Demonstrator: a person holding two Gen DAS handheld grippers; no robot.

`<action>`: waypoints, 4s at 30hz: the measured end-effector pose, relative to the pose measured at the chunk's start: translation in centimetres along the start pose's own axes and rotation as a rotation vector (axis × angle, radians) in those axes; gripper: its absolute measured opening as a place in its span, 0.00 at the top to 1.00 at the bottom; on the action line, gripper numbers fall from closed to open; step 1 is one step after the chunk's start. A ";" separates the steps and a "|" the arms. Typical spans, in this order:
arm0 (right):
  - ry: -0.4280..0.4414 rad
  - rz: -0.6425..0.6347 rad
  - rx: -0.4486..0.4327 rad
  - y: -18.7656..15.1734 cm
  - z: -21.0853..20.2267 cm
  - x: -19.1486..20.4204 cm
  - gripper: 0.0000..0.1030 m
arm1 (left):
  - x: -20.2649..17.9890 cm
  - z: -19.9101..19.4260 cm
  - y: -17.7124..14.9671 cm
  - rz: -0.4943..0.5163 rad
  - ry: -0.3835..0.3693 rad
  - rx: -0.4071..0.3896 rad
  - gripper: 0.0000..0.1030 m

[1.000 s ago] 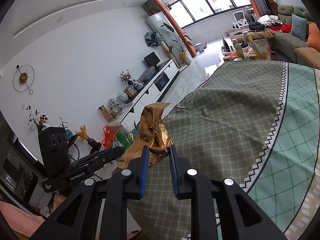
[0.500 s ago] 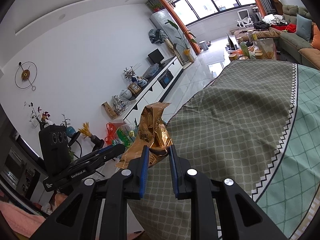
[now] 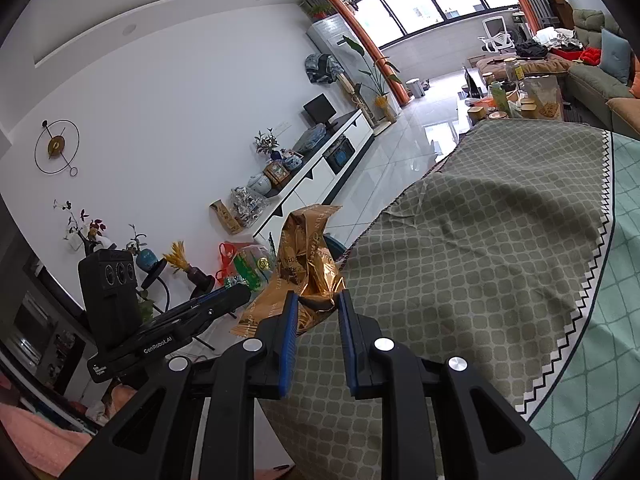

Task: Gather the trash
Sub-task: 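Carry the green bag and gold foil over the teal bin with both tools, then hold the green bag and gold foil above the teal bin with both tools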

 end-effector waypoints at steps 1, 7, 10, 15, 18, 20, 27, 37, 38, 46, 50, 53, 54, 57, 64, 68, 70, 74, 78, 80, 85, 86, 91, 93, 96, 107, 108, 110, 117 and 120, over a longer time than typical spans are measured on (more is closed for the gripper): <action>0.001 0.001 0.000 0.0 0.0 0.0 0.80 | 0.1 -0.1 0.0 -0.001 0.003 -0.001 0.64; 0.009 0.000 0.004 0.2 0.3 -0.2 0.80 | 0.2 0.0 0.2 -0.006 0.019 -0.007 0.64; 0.013 0.005 0.007 0.1 0.4 -0.2 0.80 | 0.2 -0.1 0.3 -0.008 0.028 -0.010 0.64; 0.018 0.005 0.012 0.1 0.8 0.0 0.80 | 0.1 -0.1 0.3 -0.010 0.037 -0.012 0.64; 0.022 0.006 0.015 0.1 1.0 0.0 0.80 | 0.3 0.0 0.3 -0.015 0.039 -0.011 0.64; 0.024 0.006 0.019 0.1 1.2 0.1 0.80 | 0.4 0.0 0.2 -0.018 0.041 -0.010 0.64; 0.029 0.003 0.029 0.3 1.9 0.3 0.80 | 0.9 0.1 0.2 -0.030 0.051 -0.013 0.64; 0.034 0.007 0.040 0.5 2.6 0.4 0.80 | 1.6 0.4 0.4 -0.040 0.068 -0.017 0.64; 0.036 0.010 0.042 0.5 2.7 0.4 0.80 | 1.7 0.4 0.4 -0.041 0.071 -0.017 0.64; 0.044 0.006 0.052 0.7 3.3 0.7 0.80 | 2.0 0.5 0.5 -0.042 0.093 -0.026 0.64; 0.048 0.000 0.056 0.9 3.7 1.0 0.80 | 1.9 0.5 0.4 -0.047 0.105 -0.027 0.64; 0.052 -0.004 0.060 1.1 4.0 1.1 0.80 | 2.1 0.6 0.4 -0.050 0.112 -0.026 0.64; 0.054 -0.006 0.062 1.1 4.2 1.2 0.80 | 2.1 0.7 0.4 -0.052 0.115 -0.026 0.64; 0.057 -0.012 0.067 1.2 4.5 1.5 0.80 | 2.4 0.9 0.4 -0.053 0.122 -0.026 0.64; 0.060 -0.015 0.080 1.3 5.3 1.8 0.80 | 2.5 1.1 0.4 -0.056 0.135 -0.024 0.64; 0.062 -0.012 0.086 1.3 5.6 1.7 0.80 | 2.4 1.1 0.4 -0.059 0.139 -0.022 0.64; 0.063 -0.013 0.090 1.4 5.9 1.6 0.80 | 2.5 1.1 0.4 -0.062 0.142 -0.021 0.64; 0.064 -0.017 0.096 1.5 6.3 1.8 0.80 | 2.8 1.2 0.3 -0.065 0.148 -0.017 0.64; 0.064 -0.024 0.104 1.4 6.7 2.0 0.80 | 2.6 1.5 0.3 -0.070 0.155 -0.014 0.64; 0.063 -0.025 0.107 1.4 6.8 2.0 0.80 | 2.7 1.6 0.3 -0.072 0.158 -0.012 0.64; 0.057 -0.026 0.115 1.5 7.5 2.2 0.80 | 2.7 1.7 0.3 -0.076 0.166 -0.007 0.64; 0.057 -0.026 0.117 1.6 7.6 2.1 0.80 | 2.7 1.8 0.3 -0.078 0.166 -0.006 0.64; 0.053 -0.023 0.124 1.5 7.8 1.9 0.80 | 2.6 1.9 0.2 -0.080 0.174 -0.001 0.64; 0.051 -0.022 0.126 1.5 7.9 1.9 0.80 | 2.6 2.1 0.2 -0.081 0.176 0.001 0.64; 0.050 -0.020 0.128 1.5 8.0 1.9 0.80 | 2.7 2.2 0.2 -0.081 0.179 0.004 0.64; 0.045 -0.023 0.141 1.5 8.9 1.7 0.80 | 3.2 3.0 0.3 -0.090 0.192 0.014 0.64; 0.043 -0.023 0.143 1.4 9.0 1.9 0.80 | 3.3 3.1 0.3 -0.091 0.193 0.015 0.64; 0.042 -0.024 0.145 1.5 9.2 1.9 0.80 | 3.3 3.2 0.3 -0.093 0.194 0.017 0.64; 0.037 -0.025 0.154 1.5 9.7 2.0 0.80 | 3.3 3.8 0.1 -0.098 0.204 0.026 0.64; 0.035 -0.026 0.159 1.5 9.9 2.0 0.80 | 3.5 3.9 0.1 -0.102 0.207 0.026 0.64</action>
Point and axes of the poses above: each gripper's, at about its wrist camera, not at the fingertips, and z roughly the way its jaws point, x to its left, y to its top, the point moved 5 cm from there along z, roughly the way its jaws point, and after that the axes turned 8 degrees about y, right-handed, at the moved point
